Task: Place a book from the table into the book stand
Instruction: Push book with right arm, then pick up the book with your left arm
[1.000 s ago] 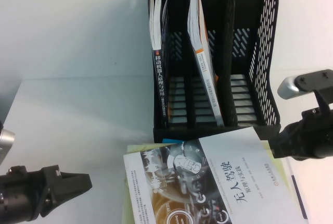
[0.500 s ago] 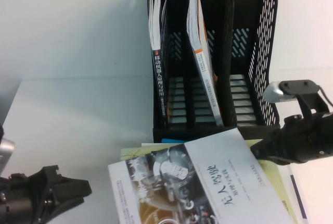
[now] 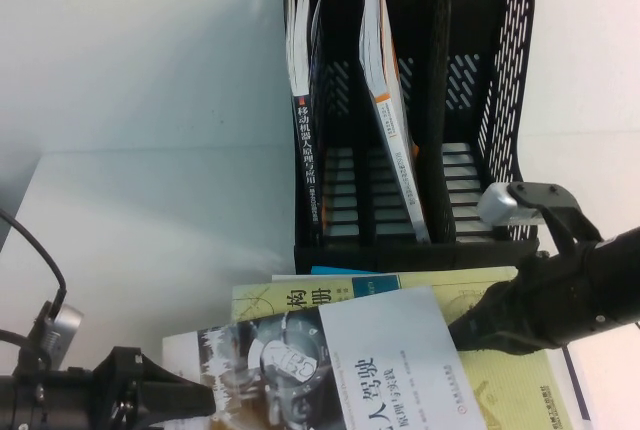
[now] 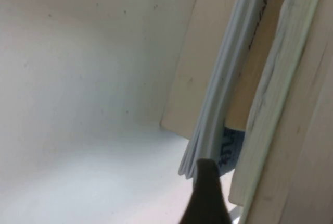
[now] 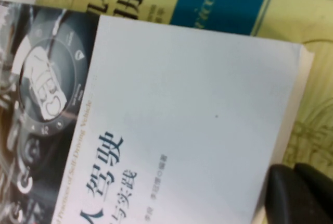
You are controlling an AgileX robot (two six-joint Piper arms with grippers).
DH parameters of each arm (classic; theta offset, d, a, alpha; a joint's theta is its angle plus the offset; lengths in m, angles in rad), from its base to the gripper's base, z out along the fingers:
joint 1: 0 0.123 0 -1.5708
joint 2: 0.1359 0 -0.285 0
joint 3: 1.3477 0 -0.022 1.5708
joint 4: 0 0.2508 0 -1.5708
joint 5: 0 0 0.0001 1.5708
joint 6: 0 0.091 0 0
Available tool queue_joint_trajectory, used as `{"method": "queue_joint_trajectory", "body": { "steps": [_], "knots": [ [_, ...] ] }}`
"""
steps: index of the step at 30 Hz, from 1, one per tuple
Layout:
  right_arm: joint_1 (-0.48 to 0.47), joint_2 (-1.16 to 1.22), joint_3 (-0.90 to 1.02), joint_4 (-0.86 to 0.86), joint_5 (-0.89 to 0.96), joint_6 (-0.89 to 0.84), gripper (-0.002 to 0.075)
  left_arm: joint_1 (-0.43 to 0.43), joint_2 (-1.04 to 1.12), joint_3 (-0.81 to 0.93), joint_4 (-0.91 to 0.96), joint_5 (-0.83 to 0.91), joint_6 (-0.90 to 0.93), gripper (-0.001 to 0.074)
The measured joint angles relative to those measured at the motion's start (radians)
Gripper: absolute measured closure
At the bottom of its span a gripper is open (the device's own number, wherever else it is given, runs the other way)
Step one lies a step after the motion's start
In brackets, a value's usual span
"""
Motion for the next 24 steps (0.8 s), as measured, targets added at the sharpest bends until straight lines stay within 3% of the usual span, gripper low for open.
{"method": "queue_joint_trajectory", "body": {
  "steps": [4, 6, 7, 10, 12, 18, 24],
  "knots": [
    [0.032, 0.0, 0.0, 0.0, 0.003, -0.004, 0.0718, 0.0, 0.039, 0.0, -0.05, 0.03, 0.064, 0.025],
    [0.034, 0.0, 0.0, 0.0, 0.003, -0.004, 0.0718, 0.0, 0.043, -0.002, -0.071, 0.043, 0.079, 0.0286],
    [0.034, 0.0, 0.0, 0.0, 0.001, -0.004, 0.0718, 0.0, 0.043, -0.002, -0.078, 0.05, 0.089, 0.033],
    [0.034, 0.0, -0.015, -0.033, 0.005, -0.004, 0.0718, 0.005, 0.049, -0.004, -0.078, 0.079, 0.143, 0.0556],
    [0.027, -0.013, -0.039, -0.094, 0.017, -0.004, 0.0718, 0.003, 0.048, -0.004, -0.097, 0.105, 0.189, 0.0631],
    [-0.008, -0.163, -0.183, -0.273, 0.035, 0.06, 0.0718, -0.004, -0.048, -0.024, -0.147, 0.121, 0.217, 0.0631],
    [-0.008, -0.339, -0.255, -0.345, 0.045, 0.1, 0.0718, -0.008, -0.239, -0.194, -0.101, 0.122, 0.033, 0.0632]
  ]
}}
